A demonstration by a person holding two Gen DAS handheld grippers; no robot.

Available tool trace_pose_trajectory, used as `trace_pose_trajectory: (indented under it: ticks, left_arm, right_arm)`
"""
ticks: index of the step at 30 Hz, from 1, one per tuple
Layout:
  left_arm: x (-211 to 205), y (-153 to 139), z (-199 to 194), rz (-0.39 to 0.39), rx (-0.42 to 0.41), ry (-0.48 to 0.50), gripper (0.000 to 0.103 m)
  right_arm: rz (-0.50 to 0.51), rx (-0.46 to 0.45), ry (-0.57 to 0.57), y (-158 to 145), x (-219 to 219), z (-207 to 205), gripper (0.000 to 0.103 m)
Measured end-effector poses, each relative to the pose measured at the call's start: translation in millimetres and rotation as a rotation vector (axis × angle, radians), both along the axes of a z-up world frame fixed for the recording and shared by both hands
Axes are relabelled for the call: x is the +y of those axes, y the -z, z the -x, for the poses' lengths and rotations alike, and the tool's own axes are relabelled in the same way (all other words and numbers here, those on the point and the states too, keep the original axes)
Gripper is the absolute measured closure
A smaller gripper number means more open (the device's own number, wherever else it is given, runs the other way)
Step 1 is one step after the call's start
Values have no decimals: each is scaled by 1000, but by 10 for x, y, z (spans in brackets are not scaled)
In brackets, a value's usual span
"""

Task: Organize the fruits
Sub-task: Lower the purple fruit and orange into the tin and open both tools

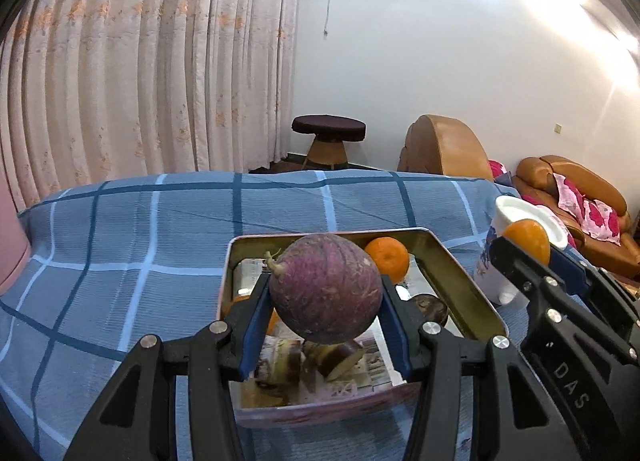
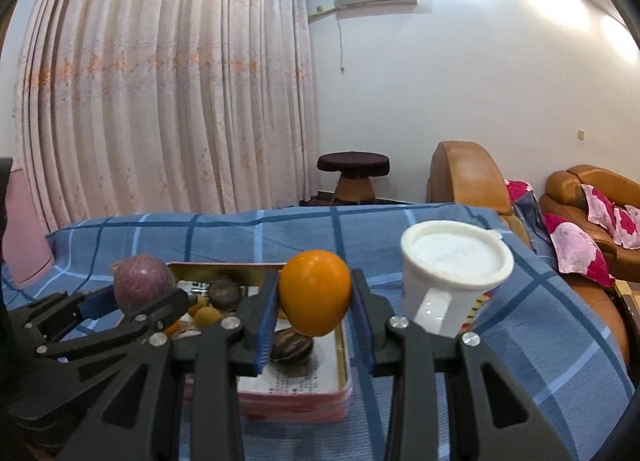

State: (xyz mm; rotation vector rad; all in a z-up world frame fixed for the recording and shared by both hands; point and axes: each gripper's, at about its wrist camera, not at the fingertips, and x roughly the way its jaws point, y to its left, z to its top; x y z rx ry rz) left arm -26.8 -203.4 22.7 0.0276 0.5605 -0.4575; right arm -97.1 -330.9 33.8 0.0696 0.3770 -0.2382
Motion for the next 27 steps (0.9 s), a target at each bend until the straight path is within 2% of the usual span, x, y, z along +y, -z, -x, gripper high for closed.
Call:
trace_pose_trajectory:
  ticks: [6,12,19,27]
  left_arm:
    - [-128,-8,-86,30,27,26,50]
    - [-147,21,-110,14,23,41,50]
    - [-65,-2,-279,18,32,-27,50]
    - [-130,106,-486,-53,71,-76,50]
  right_arm:
    - [-9,9,18,1,-60,-55,66]
    - [-8,21,29,4,-69,-101,66]
    - [-12,21,20,-39,-86,-255,66]
    - [-63,94,-20,43,-117,-556,66]
